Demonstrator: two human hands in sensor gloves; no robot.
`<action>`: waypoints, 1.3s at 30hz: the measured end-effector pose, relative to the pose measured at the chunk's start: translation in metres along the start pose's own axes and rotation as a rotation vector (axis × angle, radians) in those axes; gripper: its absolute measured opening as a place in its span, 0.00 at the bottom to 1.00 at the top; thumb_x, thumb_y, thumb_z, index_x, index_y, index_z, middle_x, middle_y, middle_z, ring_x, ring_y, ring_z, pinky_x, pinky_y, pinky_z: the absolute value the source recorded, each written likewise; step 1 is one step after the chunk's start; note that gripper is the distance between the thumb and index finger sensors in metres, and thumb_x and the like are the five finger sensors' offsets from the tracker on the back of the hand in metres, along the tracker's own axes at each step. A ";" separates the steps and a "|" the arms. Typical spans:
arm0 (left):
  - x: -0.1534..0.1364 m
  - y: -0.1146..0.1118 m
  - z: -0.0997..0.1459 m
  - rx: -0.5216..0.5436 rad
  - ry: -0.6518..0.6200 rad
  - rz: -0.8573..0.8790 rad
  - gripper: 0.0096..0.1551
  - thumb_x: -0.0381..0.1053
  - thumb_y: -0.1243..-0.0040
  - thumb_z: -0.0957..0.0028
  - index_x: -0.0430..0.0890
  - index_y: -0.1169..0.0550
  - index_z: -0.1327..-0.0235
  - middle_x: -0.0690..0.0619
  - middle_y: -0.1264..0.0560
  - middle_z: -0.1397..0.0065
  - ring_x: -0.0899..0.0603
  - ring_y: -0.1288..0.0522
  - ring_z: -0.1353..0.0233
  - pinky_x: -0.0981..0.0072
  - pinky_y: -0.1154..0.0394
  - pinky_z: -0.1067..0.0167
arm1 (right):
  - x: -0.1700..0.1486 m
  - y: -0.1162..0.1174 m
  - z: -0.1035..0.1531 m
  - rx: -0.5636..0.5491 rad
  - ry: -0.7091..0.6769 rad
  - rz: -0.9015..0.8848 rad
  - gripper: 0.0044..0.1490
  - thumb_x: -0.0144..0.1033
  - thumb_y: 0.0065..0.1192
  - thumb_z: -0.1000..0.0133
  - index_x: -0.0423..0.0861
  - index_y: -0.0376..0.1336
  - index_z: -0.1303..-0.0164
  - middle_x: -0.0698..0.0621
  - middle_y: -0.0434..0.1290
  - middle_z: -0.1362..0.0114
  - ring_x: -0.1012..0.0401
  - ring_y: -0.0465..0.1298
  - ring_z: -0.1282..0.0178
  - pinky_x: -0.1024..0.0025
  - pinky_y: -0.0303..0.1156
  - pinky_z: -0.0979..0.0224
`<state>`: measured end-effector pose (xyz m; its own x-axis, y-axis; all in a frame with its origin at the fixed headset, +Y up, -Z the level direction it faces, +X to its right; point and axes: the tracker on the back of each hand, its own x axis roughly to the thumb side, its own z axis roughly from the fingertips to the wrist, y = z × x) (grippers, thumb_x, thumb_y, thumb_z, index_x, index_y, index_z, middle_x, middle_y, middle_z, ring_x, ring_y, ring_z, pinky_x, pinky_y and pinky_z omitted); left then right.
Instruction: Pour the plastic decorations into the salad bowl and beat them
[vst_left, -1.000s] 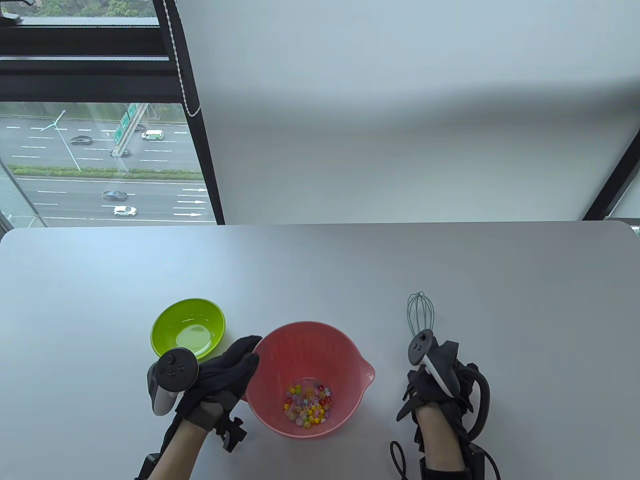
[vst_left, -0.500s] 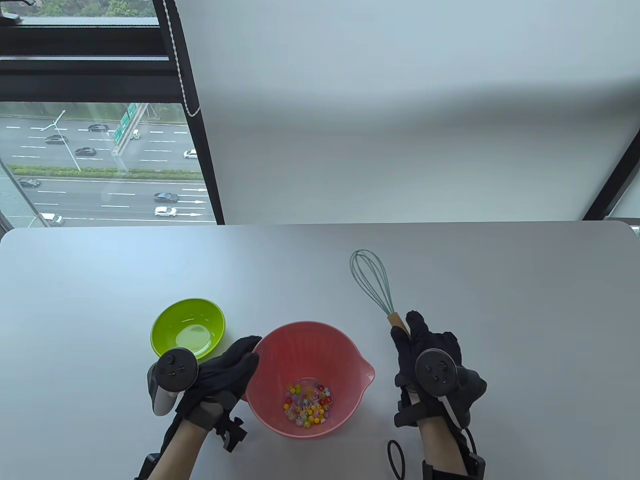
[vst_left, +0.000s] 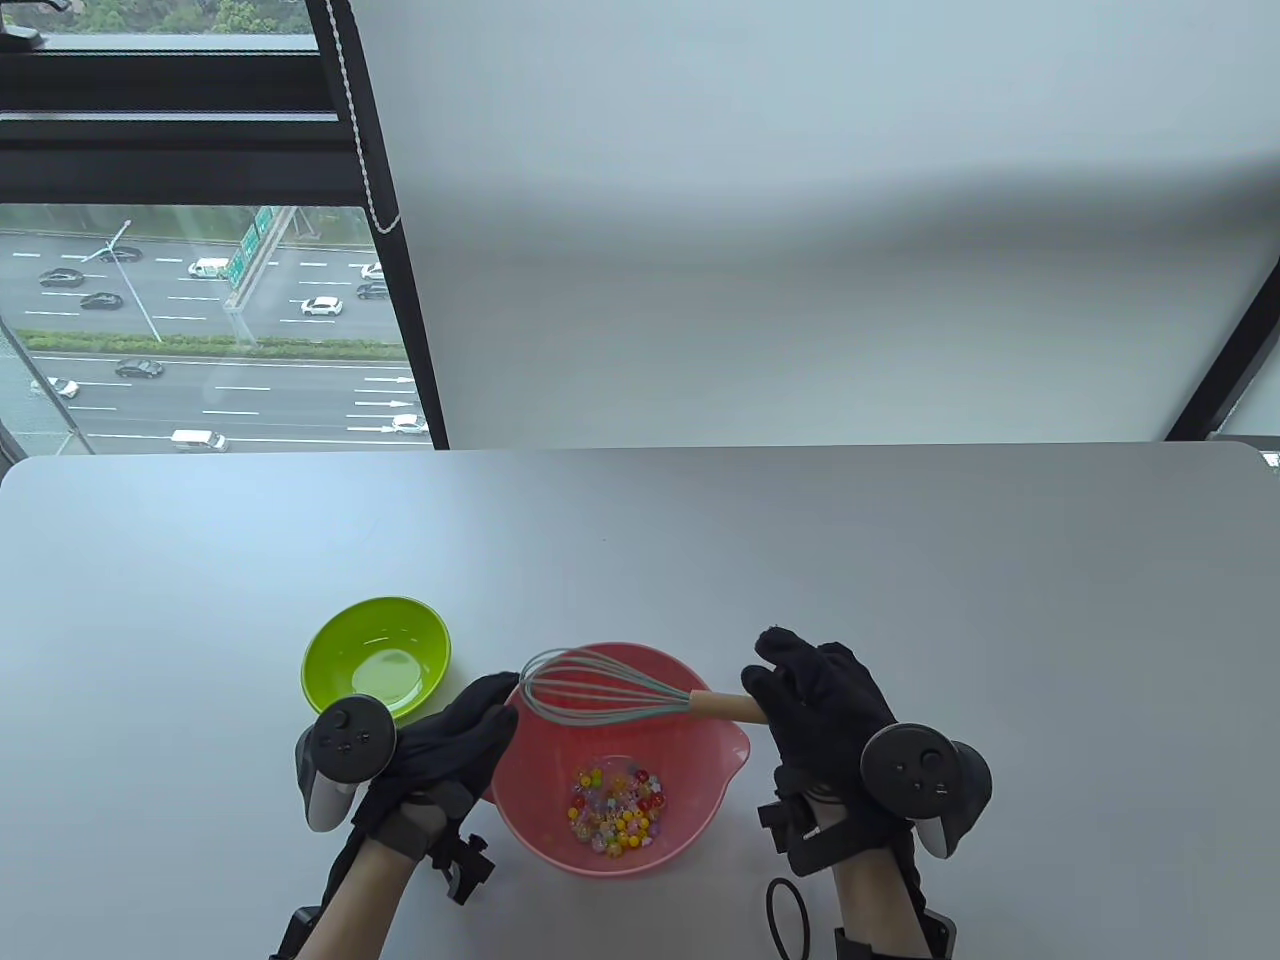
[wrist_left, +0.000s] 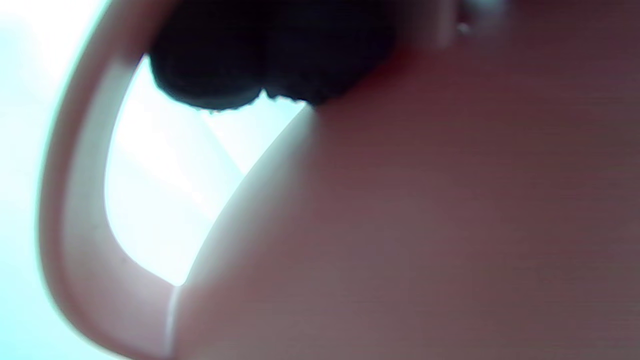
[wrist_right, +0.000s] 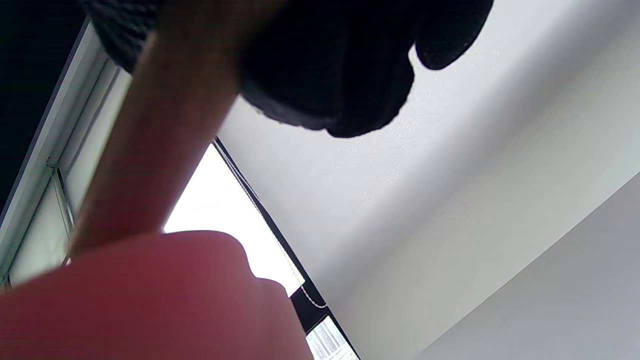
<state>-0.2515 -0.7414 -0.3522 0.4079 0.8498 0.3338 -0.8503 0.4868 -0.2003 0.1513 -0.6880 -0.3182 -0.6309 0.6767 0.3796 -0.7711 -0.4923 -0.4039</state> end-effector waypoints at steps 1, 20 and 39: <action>0.000 0.000 0.000 0.000 0.000 0.001 0.38 0.66 0.51 0.41 0.39 0.26 0.31 0.52 0.18 0.66 0.41 0.19 0.59 0.38 0.33 0.30 | 0.001 0.000 0.000 -0.005 -0.004 0.005 0.37 0.73 0.60 0.45 0.57 0.67 0.34 0.67 0.82 0.60 0.62 0.80 0.45 0.55 0.64 0.20; 0.000 0.000 0.000 0.004 0.001 0.001 0.38 0.66 0.51 0.40 0.39 0.26 0.31 0.52 0.18 0.67 0.41 0.19 0.59 0.38 0.33 0.30 | 0.075 0.026 0.019 -0.084 -0.438 0.584 0.38 0.69 0.50 0.44 0.57 0.65 0.30 0.64 0.82 0.50 0.67 0.82 0.71 0.62 0.76 0.34; -0.001 -0.001 0.000 0.003 0.003 0.010 0.39 0.67 0.51 0.40 0.39 0.26 0.31 0.52 0.18 0.67 0.41 0.19 0.59 0.38 0.33 0.31 | 0.075 0.040 0.012 0.237 -0.233 -0.032 0.47 0.57 0.73 0.47 0.57 0.55 0.19 0.57 0.74 0.29 0.60 0.82 0.40 0.51 0.63 0.19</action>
<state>-0.2511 -0.7425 -0.3523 0.3999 0.8555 0.3290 -0.8555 0.4772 -0.2011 0.0726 -0.6633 -0.2957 -0.5877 0.5638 0.5803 -0.7721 -0.6052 -0.1939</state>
